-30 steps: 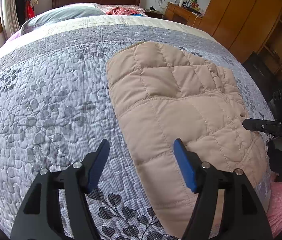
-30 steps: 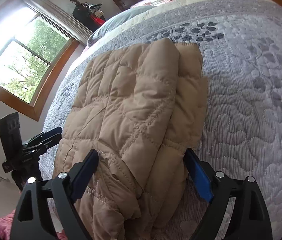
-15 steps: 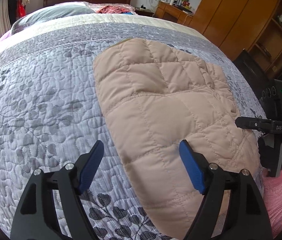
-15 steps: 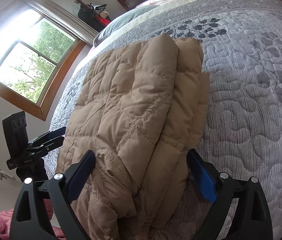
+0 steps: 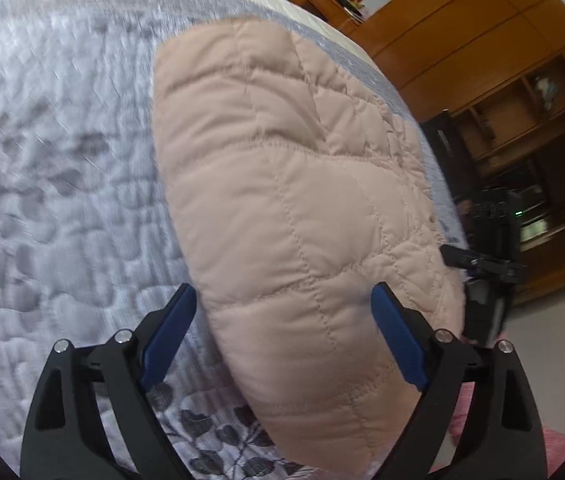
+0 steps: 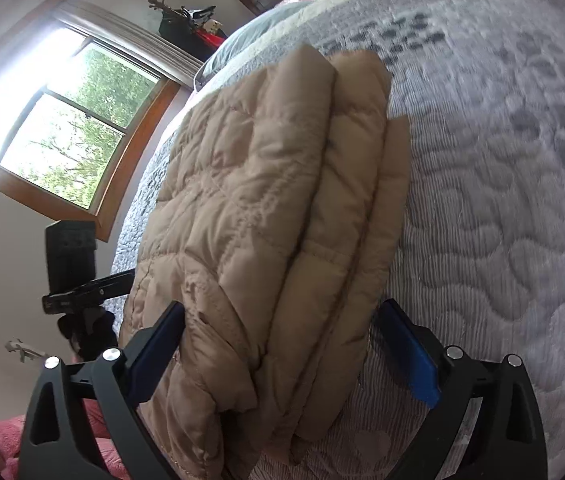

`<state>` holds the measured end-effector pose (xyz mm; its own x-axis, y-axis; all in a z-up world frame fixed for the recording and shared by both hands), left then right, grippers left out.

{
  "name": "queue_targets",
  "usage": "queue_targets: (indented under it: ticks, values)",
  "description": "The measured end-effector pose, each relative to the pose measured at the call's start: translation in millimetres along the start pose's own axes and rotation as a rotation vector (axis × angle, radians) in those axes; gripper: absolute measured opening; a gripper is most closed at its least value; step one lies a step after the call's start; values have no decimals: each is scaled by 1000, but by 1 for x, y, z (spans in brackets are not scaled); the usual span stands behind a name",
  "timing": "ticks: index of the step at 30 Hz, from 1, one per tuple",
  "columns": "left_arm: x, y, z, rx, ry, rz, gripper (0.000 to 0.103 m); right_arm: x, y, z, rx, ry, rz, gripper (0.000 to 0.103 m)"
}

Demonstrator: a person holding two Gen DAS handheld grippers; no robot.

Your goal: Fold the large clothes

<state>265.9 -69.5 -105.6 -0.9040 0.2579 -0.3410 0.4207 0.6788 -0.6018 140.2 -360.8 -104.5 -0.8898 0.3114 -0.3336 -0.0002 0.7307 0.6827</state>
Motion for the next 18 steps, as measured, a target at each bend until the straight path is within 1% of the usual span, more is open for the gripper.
queue_targets:
  ticks: [1, 4, 7, 10, 11, 12, 13, 14, 15, 16, 17, 18]
  values:
    - [0, 5, 5, 35, 14, -25, 91, 2, -3, 3, -14, 11, 14, 98]
    - [-1, 11, 12, 94, 22, -57, 93, 3, -8, 7, -40, 18, 31, 100]
    - [-1, 12, 17, 119, 22, -67, 93, 3, -9, 12, -57, 22, 35, 100]
    - [1, 12, 22, 128, 9, -68, 93, 3, -7, 16, -69, 20, 33, 99]
    - [0, 11, 23, 127, 3, -66, 92, 4, -6, 17, -65, 17, 30, 94]
    - [1, 9, 23, 122, -6, -61, 86, 5, -3, 19, -68, 18, 23, 82]
    - [2, 6, 22, 112, -20, -50, 80, 7, -1, 23, -92, 22, 25, 75]
    - [3, 2, 20, 107, -30, -43, 77, 8, 1, 25, -105, 22, 36, 67]
    - [4, -1, 18, 107, -42, -39, 70, 8, 4, 25, -110, 14, 30, 57]
    - [5, -3, 15, 111, -55, -33, 63, 6, 7, 22, -113, 2, 20, 53]
    - [6, -8, 10, 116, -64, -29, 61, 7, 10, 19, -116, -8, 10, 47]
    - [7, -12, 7, 118, -77, -22, 58, 8, 17, 15, -108, -21, -12, 44]
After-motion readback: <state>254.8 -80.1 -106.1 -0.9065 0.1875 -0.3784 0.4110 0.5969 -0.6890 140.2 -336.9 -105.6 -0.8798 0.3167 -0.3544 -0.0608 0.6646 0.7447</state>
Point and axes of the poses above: each gripper's, at about its wrist camera, not at the fingertips, and z roughly the way its jaws point, y to its left, x to its underside, the point moved 1 cm from there along z, roughly the way its jaws point, and after that the axes turned 2 degrees about -y, right-handed, at the moved point
